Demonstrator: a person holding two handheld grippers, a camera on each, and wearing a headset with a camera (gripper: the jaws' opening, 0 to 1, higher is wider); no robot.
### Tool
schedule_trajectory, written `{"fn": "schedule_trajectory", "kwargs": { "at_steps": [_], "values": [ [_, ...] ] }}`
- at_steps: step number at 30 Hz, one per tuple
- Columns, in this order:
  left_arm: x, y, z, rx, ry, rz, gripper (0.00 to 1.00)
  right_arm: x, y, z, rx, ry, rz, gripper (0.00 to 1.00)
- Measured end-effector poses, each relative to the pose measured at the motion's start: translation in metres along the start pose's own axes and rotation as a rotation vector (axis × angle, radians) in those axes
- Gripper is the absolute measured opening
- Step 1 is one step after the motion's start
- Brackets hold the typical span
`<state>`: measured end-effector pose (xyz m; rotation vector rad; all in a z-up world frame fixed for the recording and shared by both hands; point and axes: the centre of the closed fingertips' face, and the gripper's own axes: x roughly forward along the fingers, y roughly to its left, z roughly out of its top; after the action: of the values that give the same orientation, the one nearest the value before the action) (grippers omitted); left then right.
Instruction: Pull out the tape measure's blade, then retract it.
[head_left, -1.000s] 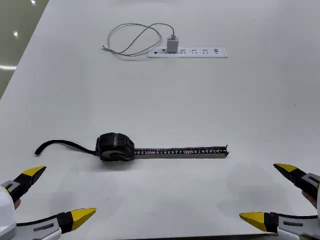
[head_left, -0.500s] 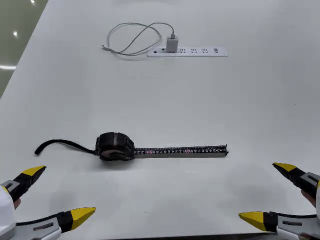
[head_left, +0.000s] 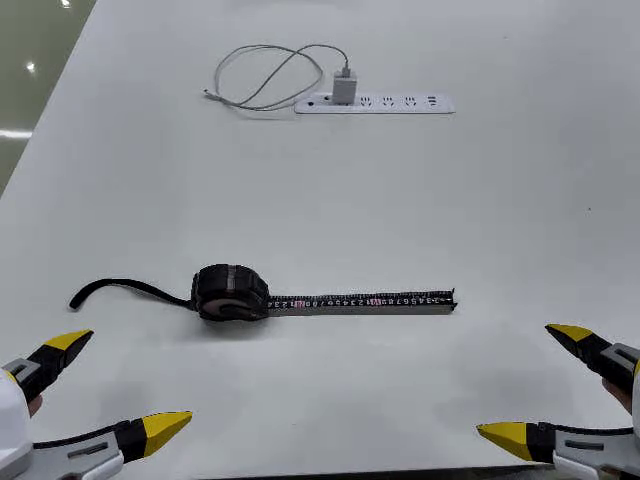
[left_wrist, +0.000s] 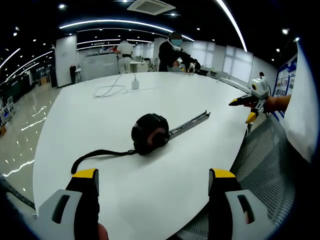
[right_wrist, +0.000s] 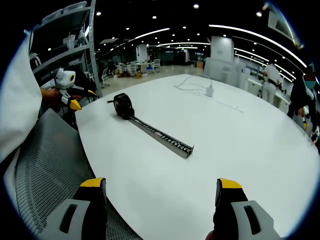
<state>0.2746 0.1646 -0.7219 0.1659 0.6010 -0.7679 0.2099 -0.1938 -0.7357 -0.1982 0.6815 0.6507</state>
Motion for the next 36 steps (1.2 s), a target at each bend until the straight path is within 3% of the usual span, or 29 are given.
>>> {"fn": "schedule_trajectory", "kwargs": {
  "at_steps": [28, 36],
  "values": [
    [0.008, -0.004, 0.007, -0.007, -0.01, -0.005, 0.88, 0.003, -0.004, 0.001, -0.008, -0.002, 0.004, 0.89],
    [0.02, -0.009, 0.013, -0.022, -0.021, -0.001, 0.88, 0.009, -0.005, 0.006, -0.026, 0.003, 0.015, 0.88]
  ]
}}
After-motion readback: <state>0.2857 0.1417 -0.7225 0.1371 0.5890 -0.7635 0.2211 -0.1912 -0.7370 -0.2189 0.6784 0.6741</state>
